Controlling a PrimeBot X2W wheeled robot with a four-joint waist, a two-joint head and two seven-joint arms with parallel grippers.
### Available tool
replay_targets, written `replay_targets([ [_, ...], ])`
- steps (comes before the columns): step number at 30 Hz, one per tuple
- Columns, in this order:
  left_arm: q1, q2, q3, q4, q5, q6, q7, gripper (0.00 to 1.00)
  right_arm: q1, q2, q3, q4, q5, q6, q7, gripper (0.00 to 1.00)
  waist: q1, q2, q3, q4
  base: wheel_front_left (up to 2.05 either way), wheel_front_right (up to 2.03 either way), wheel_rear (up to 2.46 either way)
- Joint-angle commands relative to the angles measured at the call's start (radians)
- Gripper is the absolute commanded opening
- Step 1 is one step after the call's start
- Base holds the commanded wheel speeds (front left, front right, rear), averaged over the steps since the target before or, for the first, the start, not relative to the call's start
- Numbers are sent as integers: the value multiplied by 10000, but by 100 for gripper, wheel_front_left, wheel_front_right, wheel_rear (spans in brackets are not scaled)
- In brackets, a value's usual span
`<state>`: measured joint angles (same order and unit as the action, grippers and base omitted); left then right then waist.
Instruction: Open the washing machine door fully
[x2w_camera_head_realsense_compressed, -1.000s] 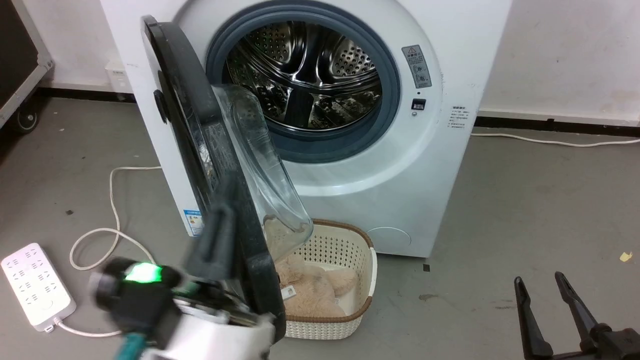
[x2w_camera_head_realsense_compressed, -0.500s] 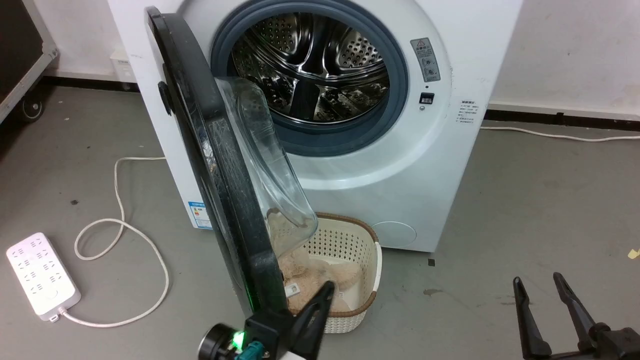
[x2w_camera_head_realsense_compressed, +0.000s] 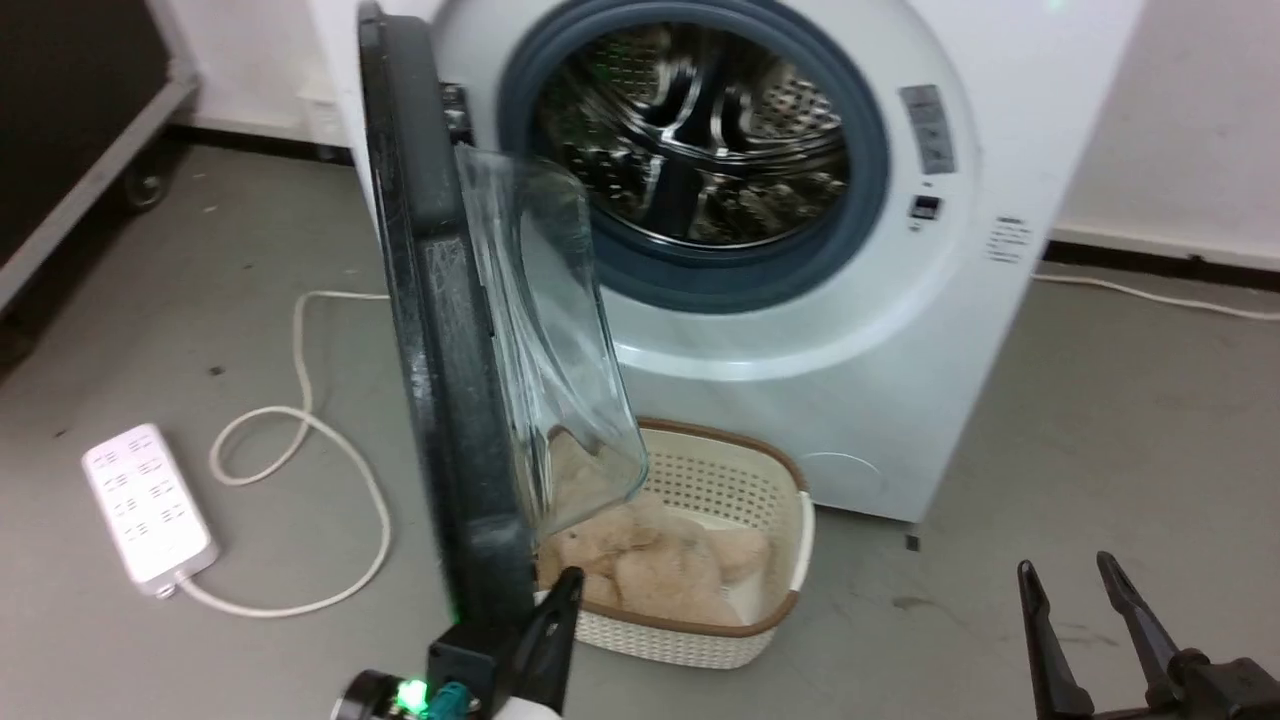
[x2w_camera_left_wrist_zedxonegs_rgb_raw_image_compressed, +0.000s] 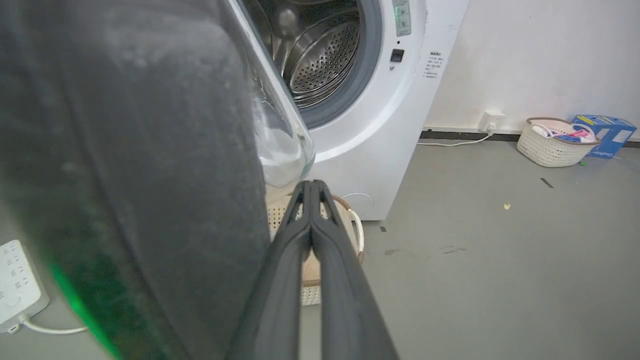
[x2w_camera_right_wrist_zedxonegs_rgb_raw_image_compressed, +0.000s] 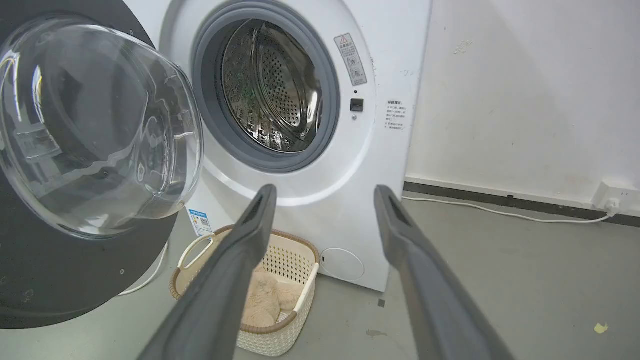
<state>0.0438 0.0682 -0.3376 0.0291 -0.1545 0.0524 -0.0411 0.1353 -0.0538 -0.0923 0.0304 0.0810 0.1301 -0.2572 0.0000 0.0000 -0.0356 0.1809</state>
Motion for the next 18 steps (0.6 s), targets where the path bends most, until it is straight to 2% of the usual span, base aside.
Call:
replay_targets([
  [1, 16, 168, 197, 26, -72, 131, -42, 0, 24, 35, 33, 64, 67, 6, -40, 100, 0, 0, -37, 360, 0, 0, 0],
  [10, 115, 685, 1119, -225, -260, 673, 72, 0, 32, 35, 222, 176, 137, 6, -39, 100, 0, 0, 60, 1724, 0, 0, 0],
  [18, -455, 1432, 2376, -347, -875, 777, 252, 0, -202, 35, 482, -62, -203, 6, 179, 100, 0, 0, 819, 2193, 0, 0, 0],
])
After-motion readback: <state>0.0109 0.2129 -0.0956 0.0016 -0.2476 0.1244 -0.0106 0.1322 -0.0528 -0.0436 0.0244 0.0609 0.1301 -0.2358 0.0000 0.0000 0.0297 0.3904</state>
